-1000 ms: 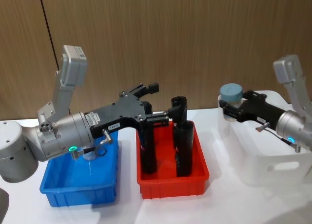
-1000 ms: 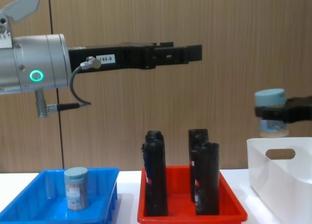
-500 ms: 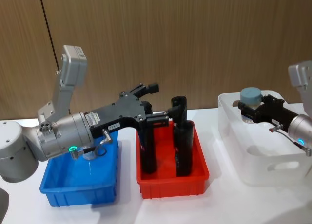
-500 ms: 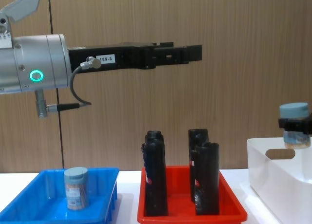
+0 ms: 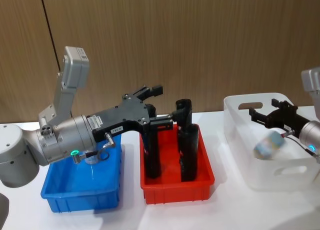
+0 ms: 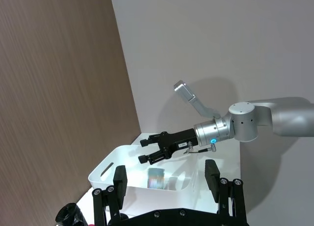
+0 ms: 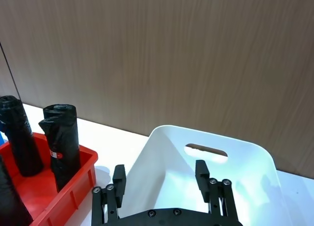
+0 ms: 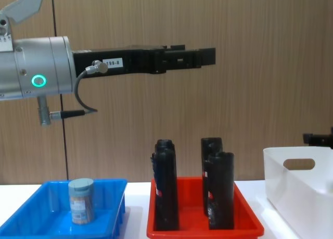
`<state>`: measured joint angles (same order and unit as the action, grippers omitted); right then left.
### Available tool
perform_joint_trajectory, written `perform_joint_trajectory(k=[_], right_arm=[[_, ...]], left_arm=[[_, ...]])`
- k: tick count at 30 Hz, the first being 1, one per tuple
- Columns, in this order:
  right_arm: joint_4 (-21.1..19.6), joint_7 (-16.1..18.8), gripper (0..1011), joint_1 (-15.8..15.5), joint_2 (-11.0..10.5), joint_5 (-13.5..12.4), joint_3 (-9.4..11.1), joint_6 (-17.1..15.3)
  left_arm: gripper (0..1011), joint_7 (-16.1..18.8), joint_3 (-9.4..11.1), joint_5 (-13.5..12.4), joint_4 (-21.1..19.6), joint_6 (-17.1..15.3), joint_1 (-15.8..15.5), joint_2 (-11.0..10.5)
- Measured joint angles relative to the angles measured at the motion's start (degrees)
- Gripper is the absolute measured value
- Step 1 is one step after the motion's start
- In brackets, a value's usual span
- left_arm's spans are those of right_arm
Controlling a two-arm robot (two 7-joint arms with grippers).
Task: Pick the cotton swabs from the blue box and place them into the white box.
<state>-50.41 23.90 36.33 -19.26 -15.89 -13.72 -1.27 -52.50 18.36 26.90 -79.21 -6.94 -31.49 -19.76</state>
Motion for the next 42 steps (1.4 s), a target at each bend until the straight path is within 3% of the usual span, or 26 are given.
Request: perform_joint_trajectory(k=[7,42], right_arm=[[1.2,-0.3,1001,0.4,0.2,-0.2,0.1,0.2],[3.7,-0.4,1001,1.1,0.4,-0.6,0.4,1.9]], left_arm=[[1004,0.0,0.0,0.0,0.0,0.0,0.0,0.0],[1004,0.8,0.2,-0.2,-0.3,0.1,0.2,-0.1]])
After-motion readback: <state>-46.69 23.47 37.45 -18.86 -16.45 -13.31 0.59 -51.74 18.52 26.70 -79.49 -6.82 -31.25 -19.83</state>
